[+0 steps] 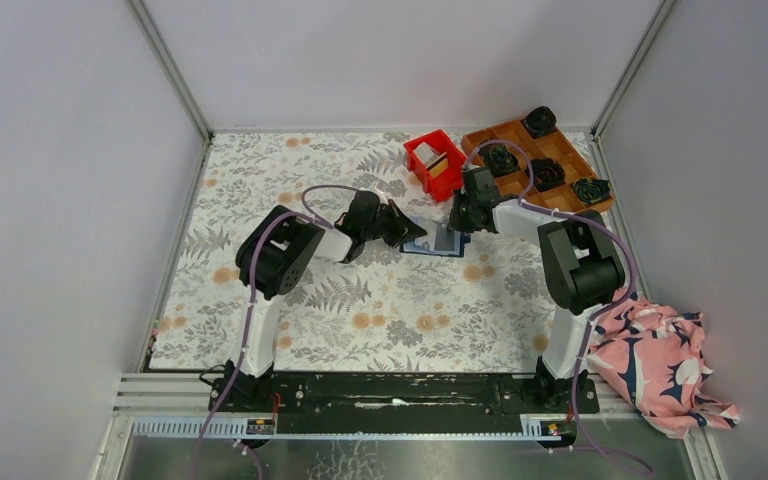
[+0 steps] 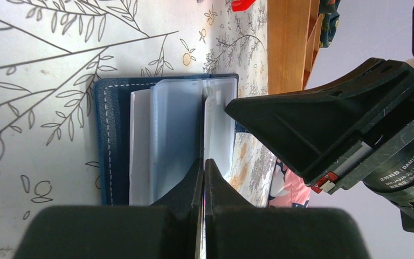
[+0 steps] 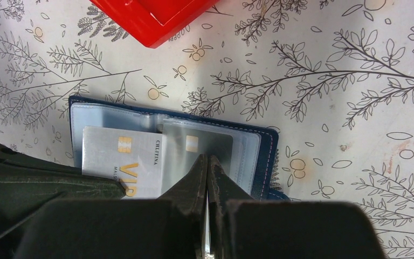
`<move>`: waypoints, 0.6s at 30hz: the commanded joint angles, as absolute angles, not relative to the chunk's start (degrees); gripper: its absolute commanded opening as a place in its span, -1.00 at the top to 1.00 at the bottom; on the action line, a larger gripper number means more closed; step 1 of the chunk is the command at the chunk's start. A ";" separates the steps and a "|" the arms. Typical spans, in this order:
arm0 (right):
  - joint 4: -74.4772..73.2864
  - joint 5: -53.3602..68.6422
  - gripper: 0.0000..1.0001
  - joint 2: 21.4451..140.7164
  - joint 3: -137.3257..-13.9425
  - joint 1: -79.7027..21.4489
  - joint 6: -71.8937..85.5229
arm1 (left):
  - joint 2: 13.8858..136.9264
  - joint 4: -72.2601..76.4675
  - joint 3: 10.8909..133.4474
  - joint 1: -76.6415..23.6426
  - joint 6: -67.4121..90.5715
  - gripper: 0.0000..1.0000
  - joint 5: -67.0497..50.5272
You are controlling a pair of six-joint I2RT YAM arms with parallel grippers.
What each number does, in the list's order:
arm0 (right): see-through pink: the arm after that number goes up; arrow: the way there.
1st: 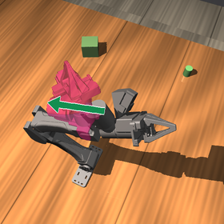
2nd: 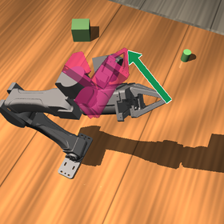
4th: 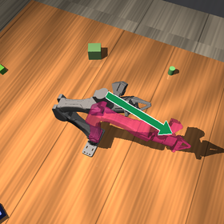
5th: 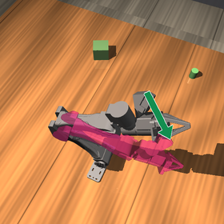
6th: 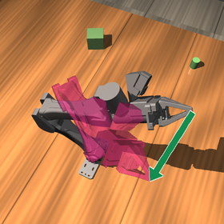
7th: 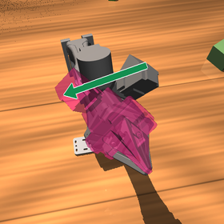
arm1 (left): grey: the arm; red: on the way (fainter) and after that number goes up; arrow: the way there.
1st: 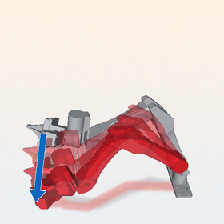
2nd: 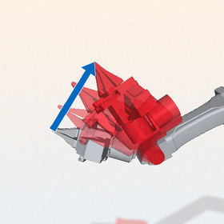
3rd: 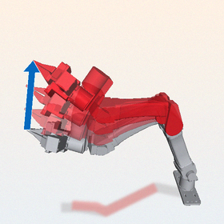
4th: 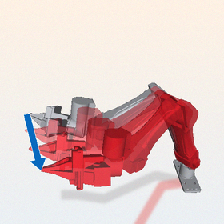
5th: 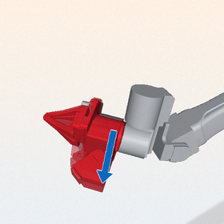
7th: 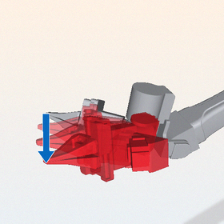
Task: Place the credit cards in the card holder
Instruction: Insert the credit card into the card holder.
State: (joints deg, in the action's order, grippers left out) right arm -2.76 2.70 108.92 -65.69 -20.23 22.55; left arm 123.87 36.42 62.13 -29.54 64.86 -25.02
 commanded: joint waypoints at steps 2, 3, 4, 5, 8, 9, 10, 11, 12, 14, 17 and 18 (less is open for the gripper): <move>-4.21 3.17 1.00 110.26 -64.60 -20.21 22.24 | 123.35 37.42 62.80 -30.17 65.83 1.00 -25.38; -4.28 3.17 1.00 110.20 -64.60 -20.21 22.14 | 123.45 37.48 62.84 -30.26 65.83 1.00 -25.23; -4.28 3.21 1.00 110.21 -64.60 -20.20 22.15 | 123.50 37.63 62.71 -30.30 65.76 1.00 -25.08; -4.36 3.17 1.00 110.21 -64.60 -20.14 22.15 | 123.47 37.82 62.58 -30.32 65.67 1.00 -24.89; -4.44 3.33 1.00 110.20 -64.60 -20.15 22.15 | 123.61 40.36 61.65 -30.41 65.67 1.00 -24.42; -4.44 3.34 1.00 110.21 -64.61 -20.13 22.15 | 123.83 41.71 61.29 -30.41 65.92 1.00 -24.41; -4.43 3.36 1.00 110.28 -64.64 -20.18 22.15 | 123.95 42.96 61.02 -30.41 66.08 1.00 -24.43; -4.53 3.39 1.00 110.29 -64.69 -20.16 22.10 | 124.17 45.14 60.74 -30.41 66.17 1.00 -24.48; -4.49 3.43 1.00 110.30 -64.61 -20.20 22.14 | 124.41 45.89 60.71 -30.41 66.14 1.00 -24.75; -4.47 3.43 1.00 110.30 -64.57 -20.17 22.14 | 125.01 45.85 61.59 -30.40 65.01 1.00 -24.99; -4.55 3.43 1.00 110.37 -64.49 -20.20 22.20 | 125.86 44.18 62.97 -30.41 63.36 1.00 -25.53; -4.50 3.43 1.00 110.43 -64.49 -20.17 22.22 | 126.06 43.82 63.25 -30.42 63.04 1.00 -25.64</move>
